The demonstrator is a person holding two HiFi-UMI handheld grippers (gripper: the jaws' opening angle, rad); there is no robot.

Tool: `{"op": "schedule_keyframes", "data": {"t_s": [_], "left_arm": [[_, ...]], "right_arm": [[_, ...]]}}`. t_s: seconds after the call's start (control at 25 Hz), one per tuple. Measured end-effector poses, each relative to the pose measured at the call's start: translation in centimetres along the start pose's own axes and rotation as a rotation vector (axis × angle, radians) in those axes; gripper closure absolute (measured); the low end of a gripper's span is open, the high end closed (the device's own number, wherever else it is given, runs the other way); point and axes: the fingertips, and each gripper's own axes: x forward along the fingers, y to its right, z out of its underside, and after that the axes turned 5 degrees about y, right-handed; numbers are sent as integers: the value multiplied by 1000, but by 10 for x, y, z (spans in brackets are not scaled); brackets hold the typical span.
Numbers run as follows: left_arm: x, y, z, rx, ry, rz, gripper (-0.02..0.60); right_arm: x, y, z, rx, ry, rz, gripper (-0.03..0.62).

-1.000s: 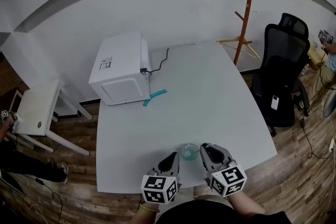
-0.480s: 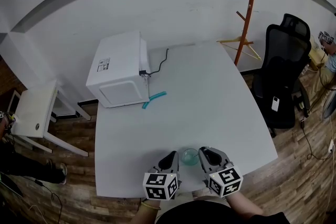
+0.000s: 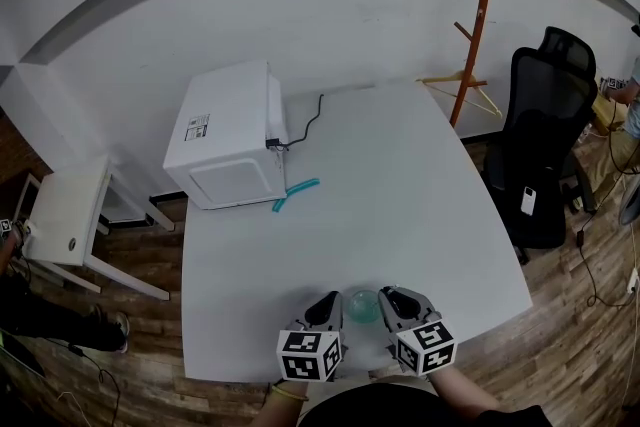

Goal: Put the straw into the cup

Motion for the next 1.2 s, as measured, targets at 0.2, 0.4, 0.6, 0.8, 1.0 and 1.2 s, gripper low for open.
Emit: {"op": "schedule_keyframes", "data": {"t_s": [0.2, 0.4, 0.6, 0.8, 1.0, 1.2], "left_arm": [[3, 0, 0, -1, -5, 3, 568], [4, 1, 2, -2, -8, 5, 568], [4, 1, 3, -5, -8, 5, 568], [3, 0, 3, -4, -8, 5, 568], [1, -1, 4, -4, -7, 2, 568], [-1, -2, 3, -2, -7, 2, 568]], "right_arm": [[4, 5, 9, 22, -27, 9, 553], [6, 7, 17, 24, -54, 12, 553], [8, 9, 25, 24, -79, 19, 553], [9, 10, 30, 33, -93, 22, 551], [10, 11, 30, 38, -96, 20, 551], [12, 4, 30, 48, -100, -12, 551]]}}
